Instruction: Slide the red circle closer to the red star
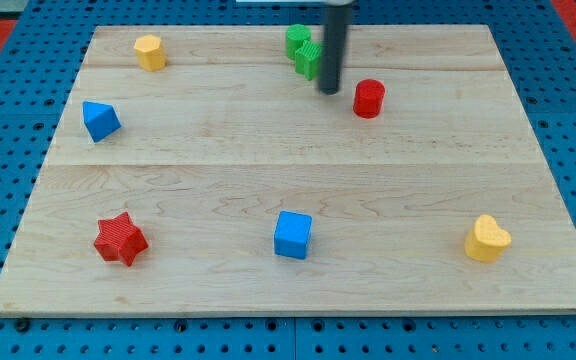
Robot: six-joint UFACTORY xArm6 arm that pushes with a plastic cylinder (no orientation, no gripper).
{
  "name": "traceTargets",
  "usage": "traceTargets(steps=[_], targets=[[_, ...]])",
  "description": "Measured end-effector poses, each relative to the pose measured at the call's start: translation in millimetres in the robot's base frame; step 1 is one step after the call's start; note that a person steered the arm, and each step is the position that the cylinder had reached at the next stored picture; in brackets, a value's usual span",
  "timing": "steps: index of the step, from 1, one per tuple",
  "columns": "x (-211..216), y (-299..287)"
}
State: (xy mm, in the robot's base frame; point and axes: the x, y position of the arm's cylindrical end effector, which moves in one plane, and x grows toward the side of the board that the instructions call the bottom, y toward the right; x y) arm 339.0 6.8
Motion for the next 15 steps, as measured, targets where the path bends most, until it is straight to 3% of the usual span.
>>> traceTargets(steps=[1,2,3,4,5,6,7,8,9,10,11,12,14,15], targets=[[11,-14],[-35,12],[-33,121],[8,123],[39,2],[18,26],[-35,17],[2,-72],[32,-77],[-19,-81],[-49,-10],[-15,0],[81,-83],[75,-89]])
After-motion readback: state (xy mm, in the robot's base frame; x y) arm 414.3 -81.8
